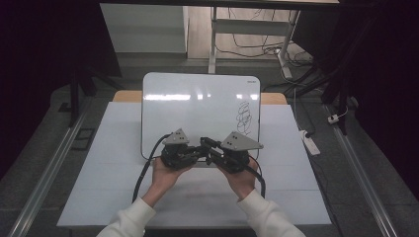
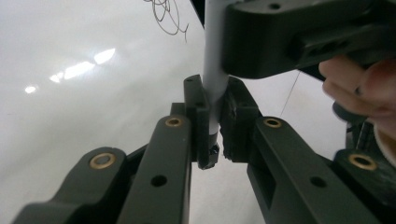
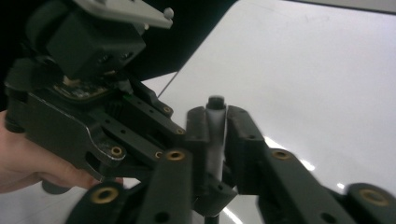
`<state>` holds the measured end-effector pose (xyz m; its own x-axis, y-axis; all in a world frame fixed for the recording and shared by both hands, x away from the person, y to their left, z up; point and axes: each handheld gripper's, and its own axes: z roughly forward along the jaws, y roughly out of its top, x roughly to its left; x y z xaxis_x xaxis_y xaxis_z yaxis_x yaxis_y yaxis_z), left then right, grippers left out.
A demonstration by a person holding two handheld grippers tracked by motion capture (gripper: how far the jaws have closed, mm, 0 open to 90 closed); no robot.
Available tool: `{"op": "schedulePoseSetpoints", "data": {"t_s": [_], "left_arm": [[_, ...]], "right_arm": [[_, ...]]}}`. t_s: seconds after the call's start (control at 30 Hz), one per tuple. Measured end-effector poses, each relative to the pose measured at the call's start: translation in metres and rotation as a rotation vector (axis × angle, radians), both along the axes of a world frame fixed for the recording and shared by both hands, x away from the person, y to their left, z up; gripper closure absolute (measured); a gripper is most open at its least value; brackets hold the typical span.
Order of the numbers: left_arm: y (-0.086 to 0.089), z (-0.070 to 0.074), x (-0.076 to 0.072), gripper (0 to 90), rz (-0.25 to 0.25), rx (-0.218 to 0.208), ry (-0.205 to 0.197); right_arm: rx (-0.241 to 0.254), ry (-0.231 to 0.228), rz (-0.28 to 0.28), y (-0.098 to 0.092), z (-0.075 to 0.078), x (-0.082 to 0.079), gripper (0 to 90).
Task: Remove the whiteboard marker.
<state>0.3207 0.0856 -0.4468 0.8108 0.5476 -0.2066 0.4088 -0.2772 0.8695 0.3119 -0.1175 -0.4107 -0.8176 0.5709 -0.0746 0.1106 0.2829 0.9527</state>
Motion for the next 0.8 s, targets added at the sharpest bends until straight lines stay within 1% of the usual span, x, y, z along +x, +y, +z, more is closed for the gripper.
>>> {"op": "schedulePoseSetpoints", "data": {"t_s": [0.03, 0.07, 0.1, 0.17, 0.2, 0.23, 0.27, 0.3, 0.37, 0.4, 0.43, 0.47, 0.5, 0.53, 0.57, 0.6, 0.63, 0.67, 0.8], "left_arm": [[0.002, -0.001, -0.002, 81.6, -0.016, 0.018, -0.002], [0.003, -0.001, -0.003, 81.6, -0.028, 0.023, -0.003], [0.005, -0.001, -0.004, 81.6, -0.041, 0.03, -0.005], [0.007, -0.001, -0.006, 81.6, -0.069, 0.038, -0.009], [0.008, -0.001, -0.007, 81.6, -0.087, 0.039, -0.008], [0.008, -0.001, -0.007, 81.6, -0.087, 0.039, -0.008], [0.009, 0.0, -0.009, 81.6, -0.121, 0.045, -0.011], [0.009, 0.0, -0.009, 81.6, -0.121, 0.045, -0.011], [0.01, 0.0, -0.009, 81.6, -0.159, 0.048, -0.01], [0.011, 0.0, -0.009, 81.6, -0.201, 0.042, -0.004], [0.011, 0.0, -0.009, 81.6, -0.201, 0.042, -0.004], [0.01, 0.0, -0.009, 81.6, -0.216, 0.037, -0.001], [0.01, -0.001, -0.008, 81.6, -0.237, 0.029, 0.006], [0.009, -0.001, -0.008, 81.6, -0.255, 0.026, 0.009], [0.008, -0.001, -0.008, 81.6, -0.269, 0.032, 0.008], [0.006, -0.001, -0.008, 81.6, -0.286, 0.039, 0.007], [0.005, -0.001, -0.008, 81.6, -0.305, 0.042, 0.008], [0.004, -0.002, -0.008, 81.6, -0.318, 0.046, 0.005], [0.0, -0.001, -0.009, 81.5, -0.381, 0.036, 0.011]], "right_arm": [[0.01, 0.015, 0.033, -0.009, 0.004, 0.002, 63.9], [0.009, 0.032, 0.051, -0.015, 0.005, 0.004, 60.1], [0.015, 0.049, 0.07, -0.023, 0.006, 0.007, 57.2], [0.035, 0.073, 0.086, -0.04, 0.006, 0.011, 53.4], [0.043, 0.095, 0.119, -0.048, 0.004, 0.013, 51.8], [0.038, 0.124, 0.147, -0.055, 0.003, 0.016, 49.4], [0.027, 0.137, 0.162, -0.061, 0.001, 0.017, 48.0], [0.015, 0.147, 0.179, -0.066, -0.002, 0.018, 46.8], [-0.01, 0.185, 0.221, -0.073, -0.007, 0.021, 45.1], [-0.021, 0.199, 0.245, -0.074, -0.01, 0.022, 45.0], [-0.021, 0.199, 0.245, -0.074, -0.01, 0.022, 45.0], [-0.048, 0.222, 0.298, -0.074, -0.015, 0.023, 44.7], [-0.048, 0.222, 0.298, -0.074, -0.015, 0.023, 44.7], [-0.068, 0.23, 0.327, -0.072, -0.017, 0.023, 44.6], [-0.107, 0.241, 0.383, -0.068, -0.021, 0.024, 43.7], [-0.121, 0.251, 0.408, -0.065, -0.023, 0.024, 43.5], [-0.121, 0.251, 0.408, -0.065, -0.023, 0.024, 43.5], [-0.142, 0.271, 0.448, -0.061, -0.027, 0.025, 43.6], [-0.175, 0.318, 0.541, -0.053, -0.037, 0.026, 46.7]]}}
